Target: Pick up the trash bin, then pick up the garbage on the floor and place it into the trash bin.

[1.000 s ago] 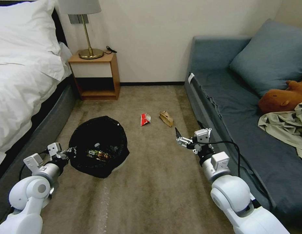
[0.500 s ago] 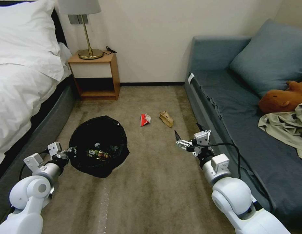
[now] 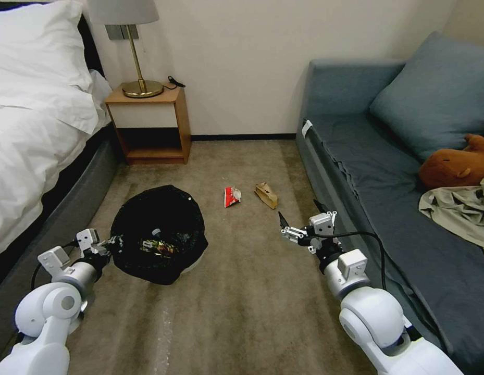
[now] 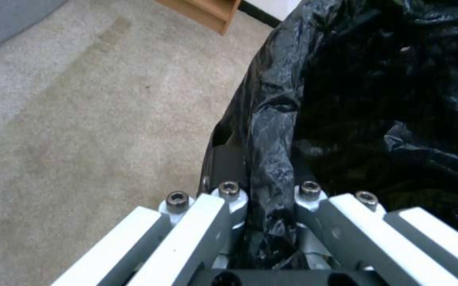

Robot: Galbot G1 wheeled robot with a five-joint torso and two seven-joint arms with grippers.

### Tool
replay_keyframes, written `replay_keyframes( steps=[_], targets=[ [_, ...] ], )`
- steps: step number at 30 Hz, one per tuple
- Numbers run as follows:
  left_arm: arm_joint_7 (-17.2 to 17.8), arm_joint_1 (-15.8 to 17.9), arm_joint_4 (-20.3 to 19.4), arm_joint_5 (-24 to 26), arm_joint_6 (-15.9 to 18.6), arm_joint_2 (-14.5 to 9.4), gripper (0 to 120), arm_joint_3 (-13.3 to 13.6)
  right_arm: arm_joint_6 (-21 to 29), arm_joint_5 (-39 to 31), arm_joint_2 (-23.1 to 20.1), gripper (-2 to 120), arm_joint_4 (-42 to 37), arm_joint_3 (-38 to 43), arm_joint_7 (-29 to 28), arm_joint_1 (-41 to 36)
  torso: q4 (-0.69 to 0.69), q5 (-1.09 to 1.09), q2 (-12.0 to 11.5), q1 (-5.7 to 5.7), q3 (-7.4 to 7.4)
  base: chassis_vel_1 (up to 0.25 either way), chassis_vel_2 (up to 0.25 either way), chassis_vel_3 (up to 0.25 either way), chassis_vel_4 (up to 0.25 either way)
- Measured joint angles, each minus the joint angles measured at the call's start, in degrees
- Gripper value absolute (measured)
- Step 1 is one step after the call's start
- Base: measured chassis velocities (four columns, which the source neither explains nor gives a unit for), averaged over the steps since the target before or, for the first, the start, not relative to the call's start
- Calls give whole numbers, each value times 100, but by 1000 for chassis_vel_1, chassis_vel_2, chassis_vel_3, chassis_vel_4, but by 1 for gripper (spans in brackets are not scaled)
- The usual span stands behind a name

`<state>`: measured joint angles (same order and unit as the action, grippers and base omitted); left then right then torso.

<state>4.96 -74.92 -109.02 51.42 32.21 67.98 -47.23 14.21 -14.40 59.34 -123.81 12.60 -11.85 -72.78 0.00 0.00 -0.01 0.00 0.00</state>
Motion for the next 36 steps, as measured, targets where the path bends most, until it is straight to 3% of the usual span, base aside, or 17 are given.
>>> replay_keyframes(
  steps=[36],
  targets=[
    [22,61,75,39,-10,-16,4,-116,-10,57,30,100,104,-170,56,94,0,-1,0,0,0,-65,65,69,-67]
  ],
)
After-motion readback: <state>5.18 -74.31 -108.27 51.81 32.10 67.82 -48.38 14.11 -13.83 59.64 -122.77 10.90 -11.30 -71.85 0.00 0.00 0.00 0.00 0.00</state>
